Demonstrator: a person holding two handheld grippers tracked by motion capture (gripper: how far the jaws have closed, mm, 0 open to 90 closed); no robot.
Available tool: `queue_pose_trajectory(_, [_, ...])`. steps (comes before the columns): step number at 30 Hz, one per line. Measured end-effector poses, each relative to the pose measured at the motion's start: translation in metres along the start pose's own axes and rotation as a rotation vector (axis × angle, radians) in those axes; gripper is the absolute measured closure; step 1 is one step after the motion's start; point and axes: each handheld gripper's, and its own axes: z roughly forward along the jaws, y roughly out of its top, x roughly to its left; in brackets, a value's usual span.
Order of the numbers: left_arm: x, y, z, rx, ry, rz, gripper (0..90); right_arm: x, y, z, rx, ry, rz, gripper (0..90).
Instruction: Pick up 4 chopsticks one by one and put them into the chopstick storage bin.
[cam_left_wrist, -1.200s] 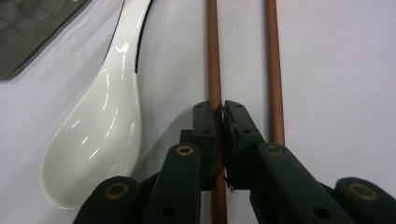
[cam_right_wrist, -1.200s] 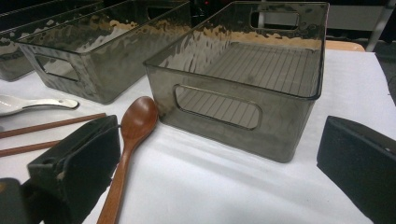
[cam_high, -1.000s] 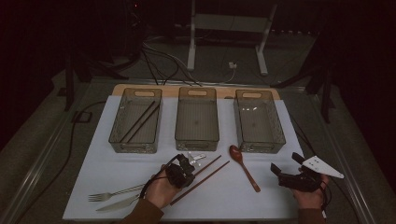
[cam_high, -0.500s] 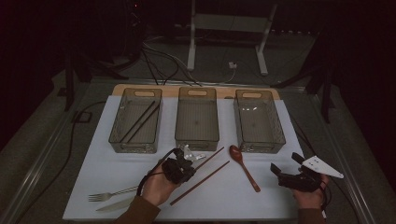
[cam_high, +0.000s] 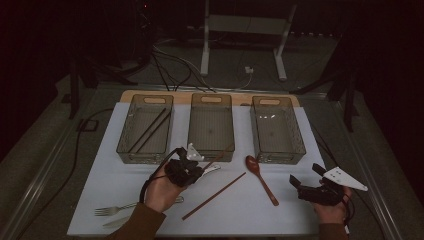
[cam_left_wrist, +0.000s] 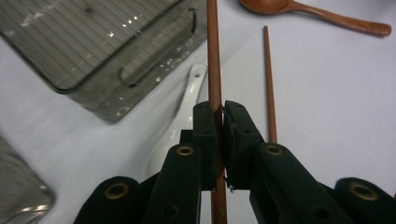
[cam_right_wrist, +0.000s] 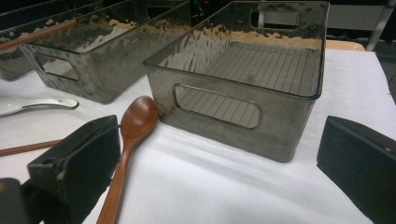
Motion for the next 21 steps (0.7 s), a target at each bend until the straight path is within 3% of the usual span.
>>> queue_pose_trajectory(21, [0.039,0.005,-0.025,-0.058,0.08,-0.075,85.9,0.0,0.0,0.0,0.001,0.0,0.0,0.0])
